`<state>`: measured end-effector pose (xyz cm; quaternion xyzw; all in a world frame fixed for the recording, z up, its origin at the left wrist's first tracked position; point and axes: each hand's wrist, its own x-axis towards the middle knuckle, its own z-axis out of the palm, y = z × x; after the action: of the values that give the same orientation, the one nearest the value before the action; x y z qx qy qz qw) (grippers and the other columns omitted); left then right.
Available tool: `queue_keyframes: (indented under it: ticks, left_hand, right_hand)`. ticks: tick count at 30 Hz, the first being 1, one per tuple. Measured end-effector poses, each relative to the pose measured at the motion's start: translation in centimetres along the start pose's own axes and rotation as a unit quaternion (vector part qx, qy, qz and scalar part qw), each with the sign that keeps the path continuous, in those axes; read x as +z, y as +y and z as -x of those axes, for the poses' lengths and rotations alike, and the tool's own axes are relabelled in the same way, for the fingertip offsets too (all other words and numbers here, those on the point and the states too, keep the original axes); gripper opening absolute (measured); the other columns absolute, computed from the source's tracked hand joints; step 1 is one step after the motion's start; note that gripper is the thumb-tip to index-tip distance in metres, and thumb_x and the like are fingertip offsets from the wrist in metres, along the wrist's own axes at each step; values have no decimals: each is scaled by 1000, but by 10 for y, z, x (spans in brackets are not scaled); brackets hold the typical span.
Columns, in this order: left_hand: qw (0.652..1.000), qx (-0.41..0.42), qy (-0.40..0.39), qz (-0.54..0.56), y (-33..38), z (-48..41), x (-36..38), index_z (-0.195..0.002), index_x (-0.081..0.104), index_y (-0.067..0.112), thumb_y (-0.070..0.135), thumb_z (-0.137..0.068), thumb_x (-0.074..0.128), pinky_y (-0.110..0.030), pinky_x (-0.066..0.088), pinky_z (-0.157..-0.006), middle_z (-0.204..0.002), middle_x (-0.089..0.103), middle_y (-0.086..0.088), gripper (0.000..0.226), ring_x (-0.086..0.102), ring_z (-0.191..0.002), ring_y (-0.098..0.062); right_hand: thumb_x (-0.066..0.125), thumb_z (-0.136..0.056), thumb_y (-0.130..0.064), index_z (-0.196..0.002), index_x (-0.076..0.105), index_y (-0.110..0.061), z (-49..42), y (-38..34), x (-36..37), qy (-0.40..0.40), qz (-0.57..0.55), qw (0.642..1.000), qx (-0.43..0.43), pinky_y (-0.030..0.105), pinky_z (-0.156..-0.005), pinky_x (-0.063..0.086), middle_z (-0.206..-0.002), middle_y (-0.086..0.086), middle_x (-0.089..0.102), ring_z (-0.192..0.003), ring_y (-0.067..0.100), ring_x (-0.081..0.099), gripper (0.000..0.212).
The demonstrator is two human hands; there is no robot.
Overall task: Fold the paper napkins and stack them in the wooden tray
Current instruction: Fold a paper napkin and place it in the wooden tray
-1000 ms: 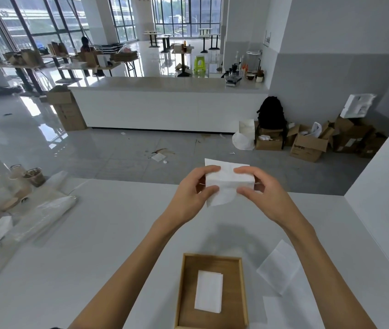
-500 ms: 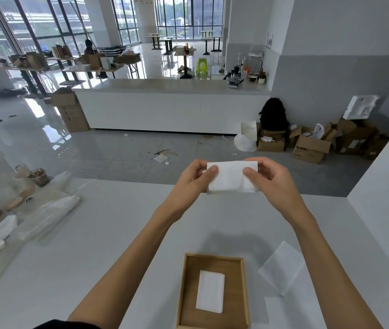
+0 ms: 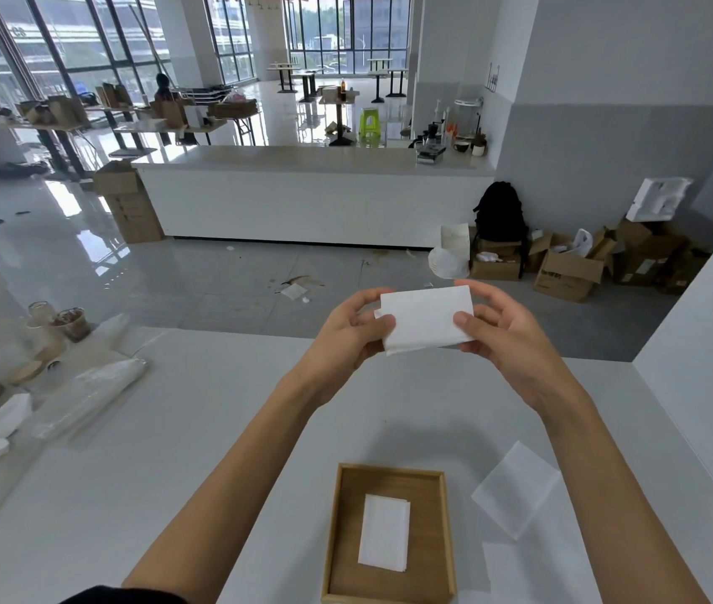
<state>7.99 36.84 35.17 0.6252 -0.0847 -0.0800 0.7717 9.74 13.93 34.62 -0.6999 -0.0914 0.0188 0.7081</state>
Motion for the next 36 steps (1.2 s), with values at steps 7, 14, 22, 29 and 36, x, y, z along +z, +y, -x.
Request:
queue_keyframes:
  ticks: [7, 14, 22, 29, 36]
  left_hand:
    - [998, -2, -36, 45, -3, 3, -4, -136, 60, 3, 8, -106, 45, -40, 55, -101, -133, 66, -20, 34, 64, -121, -35]
    - [999, 13, -31, 5, -6, 4, 0, -134, 57, 14, -1, -100, 54, -31, 58, -87, -121, 73, -9, 38, 70, -105, -22]
    - [1000, 3, -19, -19, -6, 4, -4, -129, 59, 16, 1, -98, 57, -27, 58, -79, -108, 76, -4, 34, 72, -96, -19]
    - [987, -7, 106, -124, -10, 3, 3, -113, 67, 4, 9, -102, 52, -40, 58, -79, -111, 74, -18, 20, 72, -94, -26]
    - [984, -68, 111, -120, -13, 10, 7, -101, 64, -3, 20, -104, 48, -26, 52, -42, -75, 75, -13, 28, 67, -50, -23]
  right_hand:
    - [60, -100, -14, -133, 62, -30, 2, 5, -2, 32, -32, 999, 28, 22, -72, 58, -114, 0, 74, -104, 22, 69, 36]
    - [56, -102, -16, -133, 60, -35, 5, 8, 6, 17, -12, 1000, 19, 23, -72, 59, -111, -3, 75, -102, 19, 71, 36]
    - [61, -100, -22, -136, 60, -37, 9, 10, 11, -7, -41, 999, 14, 25, -72, 59, -105, -7, 75, -95, 13, 71, 40]
    - [82, -79, -35, -148, 30, -57, 16, 10, 19, -139, 26, 990, 24, 18, -81, 56, -136, -19, 53, -113, -5, 64, 90]
    - [86, -78, -28, -147, 33, -56, 19, 18, 26, -141, 19, 989, 40, 33, -79, 61, -137, -6, 51, -109, 15, 69, 92]
